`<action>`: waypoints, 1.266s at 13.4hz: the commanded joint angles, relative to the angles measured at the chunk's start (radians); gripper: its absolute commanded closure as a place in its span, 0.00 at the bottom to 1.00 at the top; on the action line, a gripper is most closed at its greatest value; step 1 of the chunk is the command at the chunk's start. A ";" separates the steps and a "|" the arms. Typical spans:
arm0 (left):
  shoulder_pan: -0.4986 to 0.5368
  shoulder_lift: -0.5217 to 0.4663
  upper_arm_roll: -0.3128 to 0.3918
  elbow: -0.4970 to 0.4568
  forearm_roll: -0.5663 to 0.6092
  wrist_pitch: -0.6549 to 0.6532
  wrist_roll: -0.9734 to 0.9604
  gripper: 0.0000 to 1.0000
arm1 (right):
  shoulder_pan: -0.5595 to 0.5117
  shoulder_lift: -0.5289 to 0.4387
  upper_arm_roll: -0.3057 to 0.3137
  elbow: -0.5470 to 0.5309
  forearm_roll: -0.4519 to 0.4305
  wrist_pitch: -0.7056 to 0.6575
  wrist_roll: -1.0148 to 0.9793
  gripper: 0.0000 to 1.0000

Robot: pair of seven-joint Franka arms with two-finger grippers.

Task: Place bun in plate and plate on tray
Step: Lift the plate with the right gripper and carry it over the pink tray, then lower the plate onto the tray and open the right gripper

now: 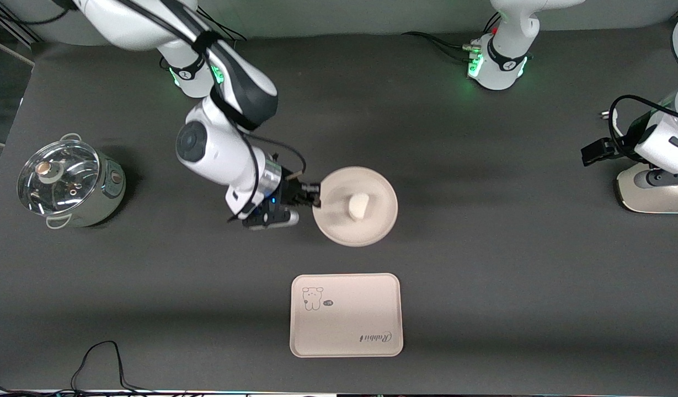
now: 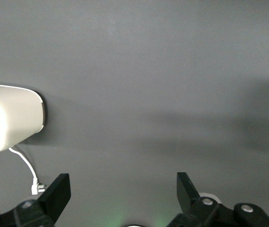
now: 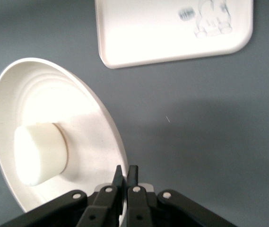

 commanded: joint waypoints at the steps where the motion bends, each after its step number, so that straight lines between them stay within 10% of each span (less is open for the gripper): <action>1: -0.026 -0.001 0.019 0.018 -0.010 -0.028 -0.001 0.00 | 0.017 0.306 0.005 0.341 -0.116 -0.031 -0.003 1.00; 6: -0.023 0.007 0.019 0.017 -0.010 -0.030 -0.001 0.00 | 0.033 0.621 -0.013 0.665 -0.179 0.021 -0.043 1.00; 17: -0.019 0.010 0.019 0.017 -0.008 -0.033 -0.001 0.00 | 0.025 0.727 -0.022 0.701 -0.209 0.141 -0.241 1.00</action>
